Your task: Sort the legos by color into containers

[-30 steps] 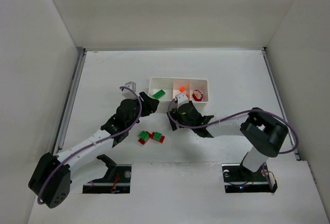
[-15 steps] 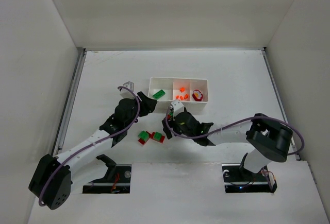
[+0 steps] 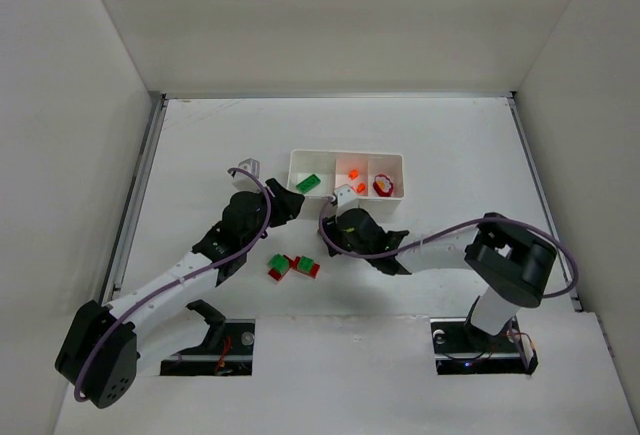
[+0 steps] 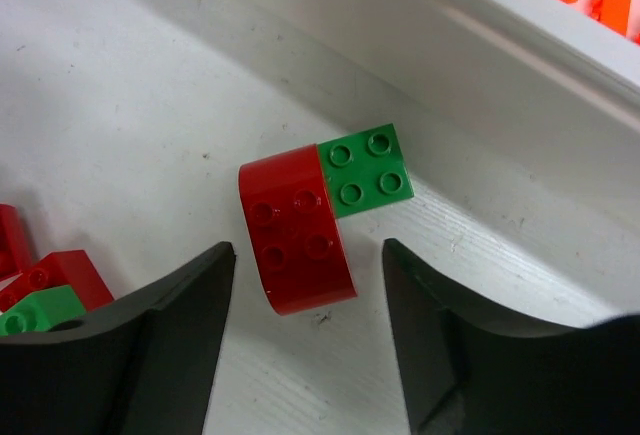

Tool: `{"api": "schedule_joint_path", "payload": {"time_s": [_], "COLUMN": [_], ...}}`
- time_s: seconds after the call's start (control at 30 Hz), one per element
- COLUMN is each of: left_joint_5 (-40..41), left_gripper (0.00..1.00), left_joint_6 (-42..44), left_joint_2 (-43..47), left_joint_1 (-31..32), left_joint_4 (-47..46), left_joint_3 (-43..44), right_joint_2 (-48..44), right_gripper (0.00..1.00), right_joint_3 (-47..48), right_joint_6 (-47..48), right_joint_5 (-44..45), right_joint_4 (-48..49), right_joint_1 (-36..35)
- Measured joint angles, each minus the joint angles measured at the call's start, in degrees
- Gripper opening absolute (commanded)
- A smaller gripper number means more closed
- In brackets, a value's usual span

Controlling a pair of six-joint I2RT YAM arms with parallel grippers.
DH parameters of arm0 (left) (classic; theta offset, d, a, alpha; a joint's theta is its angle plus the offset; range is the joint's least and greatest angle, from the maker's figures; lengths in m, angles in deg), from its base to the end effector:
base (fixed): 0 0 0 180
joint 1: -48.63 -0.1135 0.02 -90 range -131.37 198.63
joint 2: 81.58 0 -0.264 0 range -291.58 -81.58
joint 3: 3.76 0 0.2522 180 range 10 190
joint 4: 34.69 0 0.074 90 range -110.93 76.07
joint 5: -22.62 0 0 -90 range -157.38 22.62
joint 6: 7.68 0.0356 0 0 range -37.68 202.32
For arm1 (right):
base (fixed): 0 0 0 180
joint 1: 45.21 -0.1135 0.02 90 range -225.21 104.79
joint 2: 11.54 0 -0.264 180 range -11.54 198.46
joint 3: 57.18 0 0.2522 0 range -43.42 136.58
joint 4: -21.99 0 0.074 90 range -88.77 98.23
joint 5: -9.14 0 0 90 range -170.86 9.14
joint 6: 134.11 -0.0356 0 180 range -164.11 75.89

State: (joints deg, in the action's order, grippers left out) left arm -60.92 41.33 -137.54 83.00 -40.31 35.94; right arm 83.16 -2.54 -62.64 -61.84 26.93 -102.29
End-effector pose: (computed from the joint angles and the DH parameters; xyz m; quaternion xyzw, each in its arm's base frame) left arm 0.1854 -0.1219 0.2415 -0.0803 0.7650 -0.3553 0.5310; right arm 0.1851 0.2646 0.1524 -0.2171 0.8514 0.1627 0.4490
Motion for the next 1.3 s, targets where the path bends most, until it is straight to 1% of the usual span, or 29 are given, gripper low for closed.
{"api": "schedule_joint_path", "payload": {"time_s": [0.07, 0.17, 0.33, 0.43, 0.53, 0.73, 0.9, 0.97, 1.07, 1.2, 1.3], "left_joint_5": [0.00, 0.02, 0.02, 0.02, 0.02, 0.02, 0.02, -0.02, -0.50, -3.26, -6.62], "left_gripper": [0.43, 0.43, 0.43, 0.43, 0.43, 0.43, 0.44, 0.48, 0.52, 0.55, 0.57], "left_joint_6": [0.02, 0.00, 0.00, 0.00, 0.00, 0.00, -0.09, -0.42, -1.33, -3.72, -6.88], "left_joint_2": [0.00, 0.00, 0.00, 0.00, 0.00, 0.02, 0.13, 0.33, 0.55, 0.61, 0.57], "left_joint_1": [0.00, 0.00, 0.00, 0.00, 0.00, 0.00, 0.02, 0.04, 0.26, 0.50, 0.39], "left_joint_4": [0.00, 0.02, 0.02, 0.02, 0.04, 0.24, 0.42, 0.42, 0.42, 0.42, 0.33], "left_joint_3": [0.00, 0.00, 0.00, 0.00, -0.02, -0.04, -0.07, -0.07, -0.04, 0.00, 0.04], "right_joint_2": [0.39, 0.63, 1.05, 2.40, 3.10, 3.54, 2.47, -0.46, -8.92, -21.86, -28.35], "right_gripper": [0.59, 0.59, 0.64, 0.61, 0.54, 0.33, 0.25, 0.23, 0.22, 0.22, 0.20], "right_joint_3": [0.44, 0.96, 1.29, 1.84, 2.21, 2.84, 2.86, 2.25, 0.31, -3.19, -5.99], "right_joint_6": [0.24, 0.37, 0.42, 0.57, 0.66, 0.50, -1.33, -2.91, -6.19, -11.32, -15.87], "right_joint_5": [0.20, 0.31, 0.42, 0.48, 0.48, 0.52, 0.50, 0.39, -1.36, -7.45, -13.31], "right_joint_4": [-0.02, -0.04, -0.24, -0.68, -1.77, -2.45, -3.48, -4.31, -4.57, -2.69, -0.35], "right_joint_1": [0.00, 0.00, 0.00, 0.00, 0.00, 0.00, 0.00, 0.00, 0.02, 1.55, 4.81]}}
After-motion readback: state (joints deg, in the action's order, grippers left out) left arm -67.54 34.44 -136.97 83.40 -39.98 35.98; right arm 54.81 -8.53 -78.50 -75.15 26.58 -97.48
